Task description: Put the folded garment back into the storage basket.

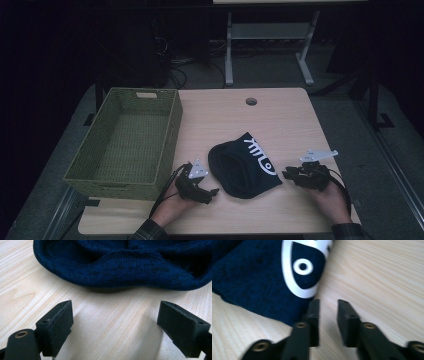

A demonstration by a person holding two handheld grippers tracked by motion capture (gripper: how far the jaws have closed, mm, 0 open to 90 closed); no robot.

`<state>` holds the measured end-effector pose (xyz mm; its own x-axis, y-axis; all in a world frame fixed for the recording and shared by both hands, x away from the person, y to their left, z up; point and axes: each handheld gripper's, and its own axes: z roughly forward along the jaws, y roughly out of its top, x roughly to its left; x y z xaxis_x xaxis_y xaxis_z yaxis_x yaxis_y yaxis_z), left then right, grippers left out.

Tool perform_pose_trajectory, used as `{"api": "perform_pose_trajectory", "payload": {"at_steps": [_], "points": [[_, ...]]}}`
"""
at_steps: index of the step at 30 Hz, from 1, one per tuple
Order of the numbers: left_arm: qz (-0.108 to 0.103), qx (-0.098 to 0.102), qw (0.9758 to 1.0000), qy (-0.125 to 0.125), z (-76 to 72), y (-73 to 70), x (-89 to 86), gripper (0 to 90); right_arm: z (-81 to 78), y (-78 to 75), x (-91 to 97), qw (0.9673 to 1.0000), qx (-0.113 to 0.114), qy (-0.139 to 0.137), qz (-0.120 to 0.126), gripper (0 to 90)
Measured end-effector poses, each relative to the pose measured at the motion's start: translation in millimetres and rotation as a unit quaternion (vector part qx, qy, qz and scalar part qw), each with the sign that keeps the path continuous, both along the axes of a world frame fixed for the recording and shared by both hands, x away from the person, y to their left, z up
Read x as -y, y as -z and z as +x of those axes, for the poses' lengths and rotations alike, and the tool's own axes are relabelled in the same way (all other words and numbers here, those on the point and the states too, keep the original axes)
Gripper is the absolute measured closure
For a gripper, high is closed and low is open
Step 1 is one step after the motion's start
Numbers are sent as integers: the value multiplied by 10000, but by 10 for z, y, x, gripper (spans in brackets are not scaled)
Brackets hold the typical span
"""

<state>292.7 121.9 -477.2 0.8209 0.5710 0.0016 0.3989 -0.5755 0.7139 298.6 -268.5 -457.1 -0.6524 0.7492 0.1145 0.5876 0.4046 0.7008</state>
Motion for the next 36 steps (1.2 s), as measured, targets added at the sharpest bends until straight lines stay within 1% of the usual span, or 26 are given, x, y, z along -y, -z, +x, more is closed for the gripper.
{"api": "perform_pose_trajectory", "payload": {"at_steps": [1,2,3,7,9,13,15,16,18,19,22,23,24,26,27,28,29,30,31,33,36], "points": [[0,1,10000,0,0,0,0,124,-9,5,18,10000,25,40,16,623],[0,1,10000,0,0,0,0,124,-28,13,44,9999,78,151,-7,567],[-2,1,10000,-1,0,0,1,124,-42,20,65,9998,90,198,-32,513],[-3,0,10000,1,0,1,1,123,-130,54,122,9982,298,486,-199,323],[-4,0,10000,0,0,1,2,123,-175,91,153,9971,367,599,-285,259],[-1,-1,10000,-3,1,0,4,123,-222,161,206,9960,312,765,-337,158],[10,-10,10000,-10,2,-2,7,123,-231,191,227,9959,241,807,-324,137],[20,-40,10000,-23,5,-9,16,123,-233,203,230,9958,259,819,-316,132],[115,-87,9999,-8,14,-26,32,124,-234,216,220,9953,278,859,-353,108],[204,-129,9997,35,23,-43,37,124,-233,222,215,9951,292,859,-387,101],[285,-199,9994,23,33,-62,40,126,-235,240,203,9952,303,855,-358,94],[335,-257,9991,-7,38,-79,38,126,-235,242,204,9951,312,864,-359,93],[341,-309,9989,-20,43,-93,37,127,-230,249,210,9954,316,849,-313,89],[306,-467,9984,0,49,-138,40,127,-235,252,211,9953,319,865,-298,89],[235,-521,9983,82,49,-174,49,127,-235,253,210,9953,322,863,-302,88],[207,-551,9982,132,43,-196,59,126,-235,253,211,9953,319,862,-302,88],[226,-535,9982,175,44,-224,76,126,-235,253,211,9953,317,864,-301,88],[225,-569,9979,205,44,-241,92,126,-235,253,210,9953,319,864,-300,88],[275,-587,9975,292,54,-275,122,126,-235,253,211,9953,318,865,-301,88],[299,-631,9970,346,70,-304,159,127,-234,253,211,9953,314,866,-298,88],[424,-652,9961,410,104,-339,194,128,-234,253,213,9954,317,854,-309,88]]}}
